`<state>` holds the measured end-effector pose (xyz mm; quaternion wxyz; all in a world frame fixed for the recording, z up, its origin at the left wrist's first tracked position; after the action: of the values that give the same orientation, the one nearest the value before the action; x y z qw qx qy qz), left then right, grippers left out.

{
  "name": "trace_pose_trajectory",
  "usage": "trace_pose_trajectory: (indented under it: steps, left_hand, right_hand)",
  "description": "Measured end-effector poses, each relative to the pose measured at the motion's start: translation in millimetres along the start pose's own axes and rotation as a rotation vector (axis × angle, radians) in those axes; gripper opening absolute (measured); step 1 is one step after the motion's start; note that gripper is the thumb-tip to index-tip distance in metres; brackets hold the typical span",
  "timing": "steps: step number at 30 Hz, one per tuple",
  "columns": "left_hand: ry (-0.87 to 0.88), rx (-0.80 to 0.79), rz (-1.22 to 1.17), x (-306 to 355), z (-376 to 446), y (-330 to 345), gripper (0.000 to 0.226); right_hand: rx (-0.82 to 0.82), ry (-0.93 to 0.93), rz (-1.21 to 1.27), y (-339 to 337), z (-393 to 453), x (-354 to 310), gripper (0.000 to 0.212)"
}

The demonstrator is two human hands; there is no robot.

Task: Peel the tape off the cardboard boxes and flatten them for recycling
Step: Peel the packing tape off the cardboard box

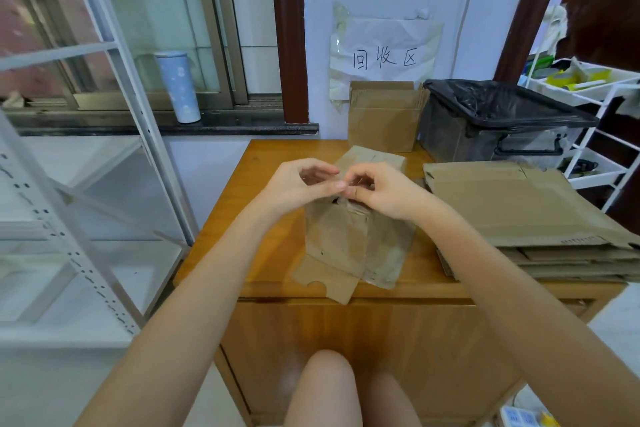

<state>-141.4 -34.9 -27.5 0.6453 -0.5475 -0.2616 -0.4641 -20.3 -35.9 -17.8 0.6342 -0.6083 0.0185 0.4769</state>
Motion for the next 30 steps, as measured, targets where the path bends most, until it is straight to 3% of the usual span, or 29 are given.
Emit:
trace_pose_trajectory:
  steps: [6,11,19,30]
  left_hand:
    - [-0.021,0.035,-0.381,-21.9,-20.5,-4.5,0.064]
    - [-0.005,0.146,-0.021,-25.8,-23.6,-0.3,0.049]
    - [0.062,0.345,0.179,-11.3,-31.7,2.0,0.038]
    - [0.249,0.335,0.382,5.5,-42.7,9.6,0.029]
  right_hand:
    - [0.131,0.052,-0.143,6.3,1.6,3.6,0.009]
    - [0.154,0.077,-0.099,4.4,5.9,12.8,0.008]
    - [0.191,0.092,-0.001,-8.7,9.7,23.0,0.015]
    - [0.258,0.110,0.058,-6.0,5.7,29.4,0.014]
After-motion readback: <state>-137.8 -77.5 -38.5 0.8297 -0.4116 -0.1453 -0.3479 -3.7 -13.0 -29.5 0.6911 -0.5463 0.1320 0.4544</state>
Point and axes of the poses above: each hand's wrist, its own z-axis towards the middle knuckle, its own y-axis out of the palm, x = y × z, the point moved 9 cm from there along z, towards the middle knuckle
